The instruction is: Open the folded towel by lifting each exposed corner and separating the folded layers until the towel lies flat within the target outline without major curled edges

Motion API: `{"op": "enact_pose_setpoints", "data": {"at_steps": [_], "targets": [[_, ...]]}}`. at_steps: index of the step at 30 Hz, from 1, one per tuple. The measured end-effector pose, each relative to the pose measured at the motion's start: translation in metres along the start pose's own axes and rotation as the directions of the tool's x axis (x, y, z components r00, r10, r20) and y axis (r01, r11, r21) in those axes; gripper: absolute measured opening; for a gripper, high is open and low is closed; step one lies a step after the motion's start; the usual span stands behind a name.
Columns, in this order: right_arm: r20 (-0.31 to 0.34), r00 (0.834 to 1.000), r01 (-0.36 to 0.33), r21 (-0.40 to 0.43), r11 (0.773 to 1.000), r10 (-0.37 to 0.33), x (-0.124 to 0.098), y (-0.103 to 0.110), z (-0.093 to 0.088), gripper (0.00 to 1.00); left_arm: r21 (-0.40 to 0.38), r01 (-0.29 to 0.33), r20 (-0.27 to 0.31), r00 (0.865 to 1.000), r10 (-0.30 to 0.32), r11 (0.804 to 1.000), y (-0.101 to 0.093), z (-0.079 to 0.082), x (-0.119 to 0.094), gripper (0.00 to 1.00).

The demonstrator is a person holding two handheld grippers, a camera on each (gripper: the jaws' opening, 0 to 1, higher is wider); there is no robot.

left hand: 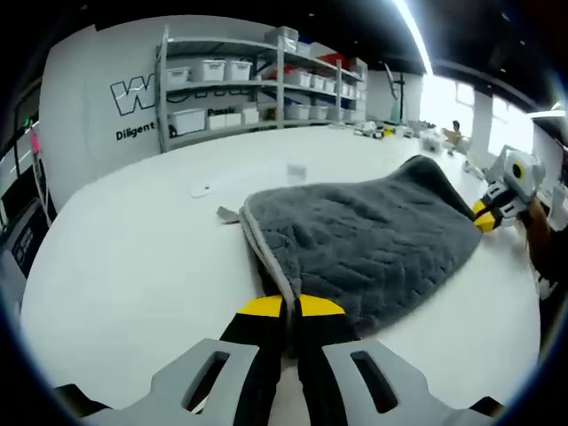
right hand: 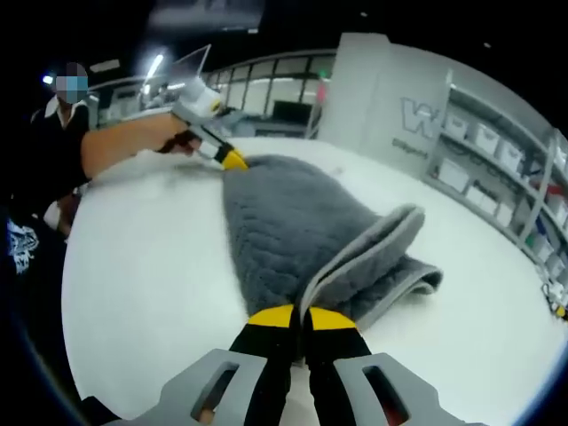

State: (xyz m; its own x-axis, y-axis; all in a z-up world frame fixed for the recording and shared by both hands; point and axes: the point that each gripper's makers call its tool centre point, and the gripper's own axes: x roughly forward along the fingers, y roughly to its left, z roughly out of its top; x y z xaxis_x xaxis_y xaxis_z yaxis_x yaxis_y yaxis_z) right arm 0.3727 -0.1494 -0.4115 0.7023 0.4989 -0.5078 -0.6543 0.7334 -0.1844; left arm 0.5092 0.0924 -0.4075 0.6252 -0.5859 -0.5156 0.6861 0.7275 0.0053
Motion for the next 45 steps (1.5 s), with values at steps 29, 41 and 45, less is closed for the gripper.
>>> {"op": "enact_pose_setpoints", "data": {"at_steps": [29,41,45], "targets": [[0.002,0.999,-0.034,-0.130,0.991,0.034,0.000,0.024,0.006,0.00,0.154,-0.001,-0.135,0.991,0.022,0.988,0.007,0.018,0.034,0.02],[0.017,0.998,-0.063,-0.151,0.986,0.066,0.000,0.039,0.008,0.00,0.127,0.043,-0.190,0.982,-0.018,0.991,0.009,0.020,0.045,0.02],[0.014,0.997,-0.069,-0.178,0.982,0.073,0.001,0.041,0.009,0.00,0.196,0.029,-0.217,0.976,0.015,0.980,0.007,0.020,0.045,0.02]]}}
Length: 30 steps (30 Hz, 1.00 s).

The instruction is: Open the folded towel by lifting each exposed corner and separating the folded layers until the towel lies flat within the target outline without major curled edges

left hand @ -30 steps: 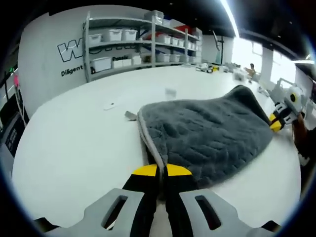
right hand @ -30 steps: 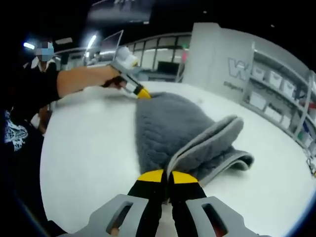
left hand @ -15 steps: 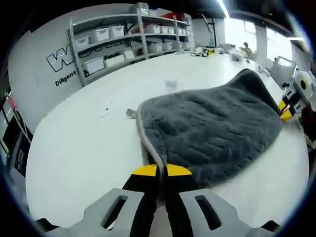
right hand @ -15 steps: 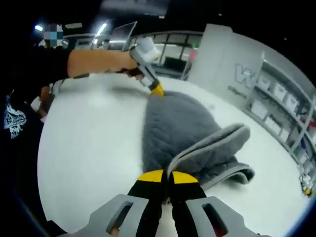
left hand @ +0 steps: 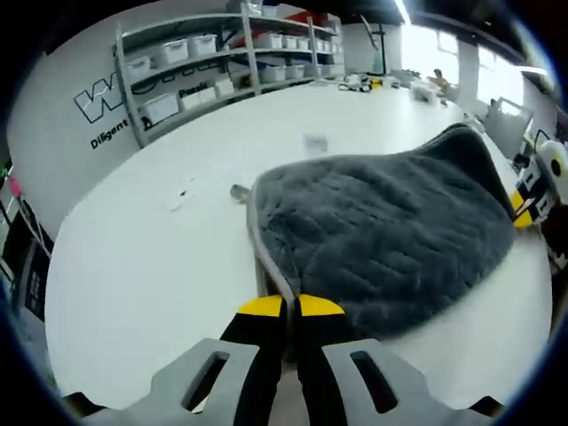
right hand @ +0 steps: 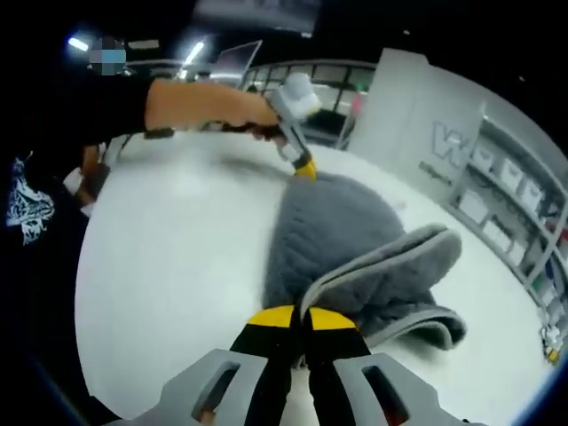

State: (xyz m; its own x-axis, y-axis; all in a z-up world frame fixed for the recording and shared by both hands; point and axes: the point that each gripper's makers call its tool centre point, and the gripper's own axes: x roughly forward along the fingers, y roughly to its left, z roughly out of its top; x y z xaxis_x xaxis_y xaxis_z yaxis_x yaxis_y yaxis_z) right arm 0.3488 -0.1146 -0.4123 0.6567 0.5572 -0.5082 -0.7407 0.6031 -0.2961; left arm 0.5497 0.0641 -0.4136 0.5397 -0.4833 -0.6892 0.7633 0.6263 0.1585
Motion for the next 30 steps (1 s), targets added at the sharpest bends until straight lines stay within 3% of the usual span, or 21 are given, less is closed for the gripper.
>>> {"op": "enact_pose_setpoints", "data": {"at_steps": [6,11,18,30], "targets": [[-0.005,1.000,-0.003,-0.023,1.000,0.003,0.000,0.004,0.001,0.00,0.040,0.002,-0.040,0.999,-0.001,0.999,0.000,0.001,0.001,0.02],[-0.003,1.000,-0.016,-0.062,0.998,0.016,0.000,0.013,0.005,0.00,0.017,0.029,-0.040,0.999,-0.028,0.999,0.000,0.003,0.003,0.02],[0.006,0.999,-0.045,-0.106,0.993,0.046,0.002,0.026,0.011,0.00,0.091,0.004,-0.048,0.999,0.000,0.996,-0.002,0.010,0.010,0.02],[0.020,0.998,-0.060,-0.121,0.991,0.063,0.004,0.036,0.016,0.00,0.114,0.023,-0.041,0.999,-0.019,0.993,-0.001,0.017,0.017,0.02]]}}
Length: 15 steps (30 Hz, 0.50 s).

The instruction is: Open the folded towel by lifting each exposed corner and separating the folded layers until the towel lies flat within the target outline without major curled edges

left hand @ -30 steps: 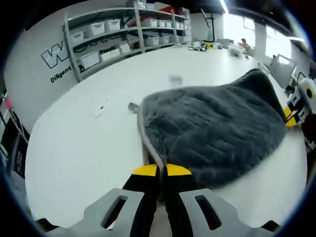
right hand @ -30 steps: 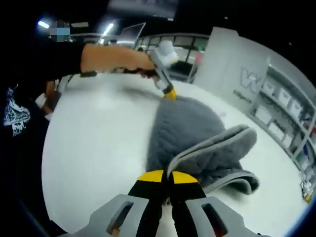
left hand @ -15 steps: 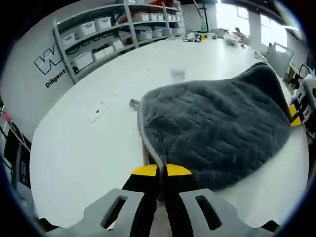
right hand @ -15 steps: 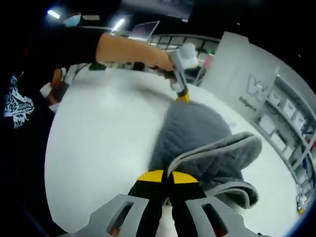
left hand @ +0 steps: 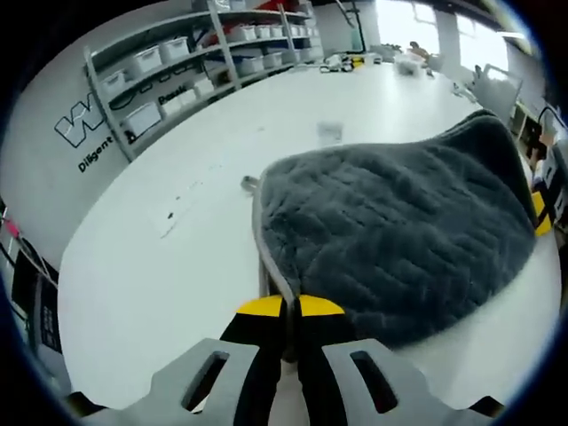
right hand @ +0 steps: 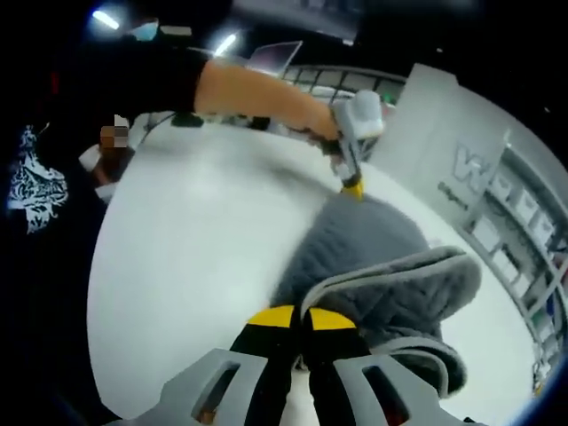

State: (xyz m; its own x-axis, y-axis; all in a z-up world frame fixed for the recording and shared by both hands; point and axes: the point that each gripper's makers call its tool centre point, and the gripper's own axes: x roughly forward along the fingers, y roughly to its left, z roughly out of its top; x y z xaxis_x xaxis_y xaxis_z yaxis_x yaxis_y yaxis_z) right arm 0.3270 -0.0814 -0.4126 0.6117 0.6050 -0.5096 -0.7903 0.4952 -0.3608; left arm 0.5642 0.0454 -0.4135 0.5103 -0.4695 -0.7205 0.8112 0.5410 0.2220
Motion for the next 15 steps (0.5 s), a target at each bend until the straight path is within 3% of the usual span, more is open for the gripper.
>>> {"op": "enact_pose_setpoints", "data": {"at_steps": [8,15], "targets": [[-0.019,1.000,0.002,-0.063,0.998,-0.004,0.004,0.007,0.006,0.00,0.088,0.015,-0.019,1.000,-0.014,0.996,-0.001,0.005,0.004,0.02],[-0.025,1.000,-0.006,-0.057,0.998,0.005,0.008,0.010,0.009,0.00,0.147,-0.002,-0.025,1.000,0.005,0.989,-0.003,0.012,0.010,0.02]]}}
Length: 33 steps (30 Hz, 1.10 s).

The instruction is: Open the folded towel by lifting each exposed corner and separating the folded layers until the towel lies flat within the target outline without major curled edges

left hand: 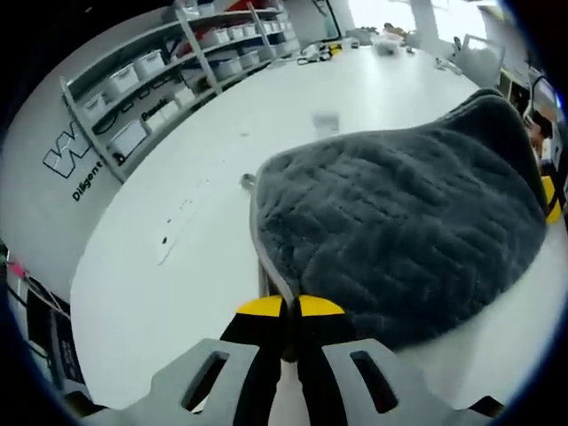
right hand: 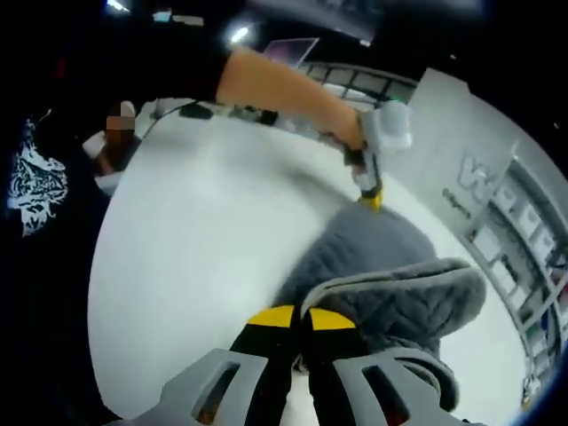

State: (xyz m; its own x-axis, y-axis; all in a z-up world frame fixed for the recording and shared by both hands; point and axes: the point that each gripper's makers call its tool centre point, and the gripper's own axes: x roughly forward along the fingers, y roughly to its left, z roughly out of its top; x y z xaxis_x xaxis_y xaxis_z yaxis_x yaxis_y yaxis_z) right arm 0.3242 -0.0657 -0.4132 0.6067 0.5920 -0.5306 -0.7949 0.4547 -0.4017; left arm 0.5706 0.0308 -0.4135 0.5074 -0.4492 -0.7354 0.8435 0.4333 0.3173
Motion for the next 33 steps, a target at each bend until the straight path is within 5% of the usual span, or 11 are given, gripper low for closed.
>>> {"op": "enact_pose_setpoints", "data": {"at_steps": [4,10,22,33], "targets": [[0.008,1.000,-0.001,-0.004,1.000,0.001,0.004,0.005,0.006,0.00,0.078,0.000,0.018,1.000,-0.002,0.997,0.003,0.007,0.005,0.02],[0.022,1.000,-0.004,0.000,1.000,0.004,0.011,0.009,0.014,0.00,0.074,0.000,0.036,0.999,-0.002,0.997,0.007,0.010,0.009,0.02],[0.011,1.000,-0.008,-0.085,0.996,0.008,0.024,0.015,0.025,0.00,0.102,0.021,0.028,0.999,-0.024,0.995,0.012,0.018,0.019,0.02],[0.028,1.000,-0.004,-0.126,0.992,0.007,0.035,0.018,0.034,0.00,0.210,0.028,-0.011,1.000,-0.026,0.977,0.008,0.030,0.028,0.02]]}}
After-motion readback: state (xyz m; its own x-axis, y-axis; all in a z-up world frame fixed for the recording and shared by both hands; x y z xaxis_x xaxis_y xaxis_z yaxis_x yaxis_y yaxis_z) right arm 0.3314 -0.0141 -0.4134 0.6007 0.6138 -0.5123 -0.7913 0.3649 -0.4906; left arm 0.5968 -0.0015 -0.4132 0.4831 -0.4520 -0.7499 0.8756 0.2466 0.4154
